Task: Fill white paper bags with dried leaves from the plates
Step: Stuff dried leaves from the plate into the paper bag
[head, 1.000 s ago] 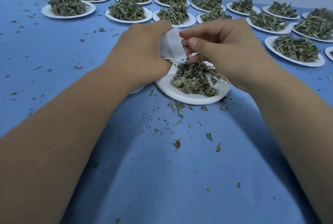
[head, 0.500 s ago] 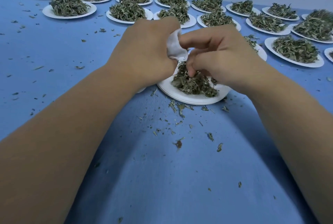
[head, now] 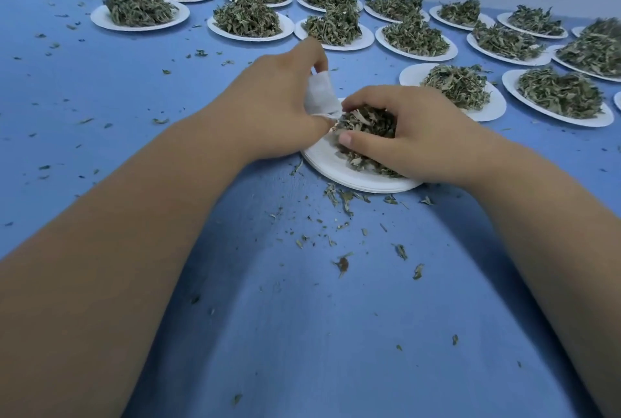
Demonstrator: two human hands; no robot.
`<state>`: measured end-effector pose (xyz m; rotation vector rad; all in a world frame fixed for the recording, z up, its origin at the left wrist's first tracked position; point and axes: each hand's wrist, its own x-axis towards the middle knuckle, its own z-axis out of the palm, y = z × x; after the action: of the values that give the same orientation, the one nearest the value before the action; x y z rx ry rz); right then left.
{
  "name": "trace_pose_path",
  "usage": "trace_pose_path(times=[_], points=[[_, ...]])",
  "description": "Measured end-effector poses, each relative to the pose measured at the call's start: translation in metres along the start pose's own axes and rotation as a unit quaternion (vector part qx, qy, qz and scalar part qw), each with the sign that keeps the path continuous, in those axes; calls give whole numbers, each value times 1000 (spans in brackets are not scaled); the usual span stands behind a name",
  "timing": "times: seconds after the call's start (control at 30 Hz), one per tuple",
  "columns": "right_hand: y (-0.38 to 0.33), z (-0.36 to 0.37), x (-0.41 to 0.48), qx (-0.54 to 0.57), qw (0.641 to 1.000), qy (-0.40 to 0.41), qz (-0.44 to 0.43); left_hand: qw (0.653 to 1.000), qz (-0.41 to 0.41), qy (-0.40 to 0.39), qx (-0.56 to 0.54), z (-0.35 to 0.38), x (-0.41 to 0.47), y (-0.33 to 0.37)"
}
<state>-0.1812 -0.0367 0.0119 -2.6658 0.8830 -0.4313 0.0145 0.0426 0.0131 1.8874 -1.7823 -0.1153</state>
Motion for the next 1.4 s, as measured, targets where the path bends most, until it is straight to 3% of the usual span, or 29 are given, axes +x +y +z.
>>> trace_pose_path(times=[0.1,0.3,0.63,0.8,1.1,1.4], points=[[3,-4,-2,53,998,19,-5,1000,0,22,-15,-5,1,-5],[9,-3,-4,-30,994,-102,-34,996,-45,-50,56,-11,0,-17],[15,-4,-1,61,997,38,-11,999,-43,-1,17,-12,1,-10],[8,-12,0,146,982,120,14,999,3,37,10,-10,-1,-6],[-5,-10,2,179,975,130,13,998,25,20,49,-1,0,8],[-5,-13,1,249,965,82,21,993,23,36,109,7,1,16]])
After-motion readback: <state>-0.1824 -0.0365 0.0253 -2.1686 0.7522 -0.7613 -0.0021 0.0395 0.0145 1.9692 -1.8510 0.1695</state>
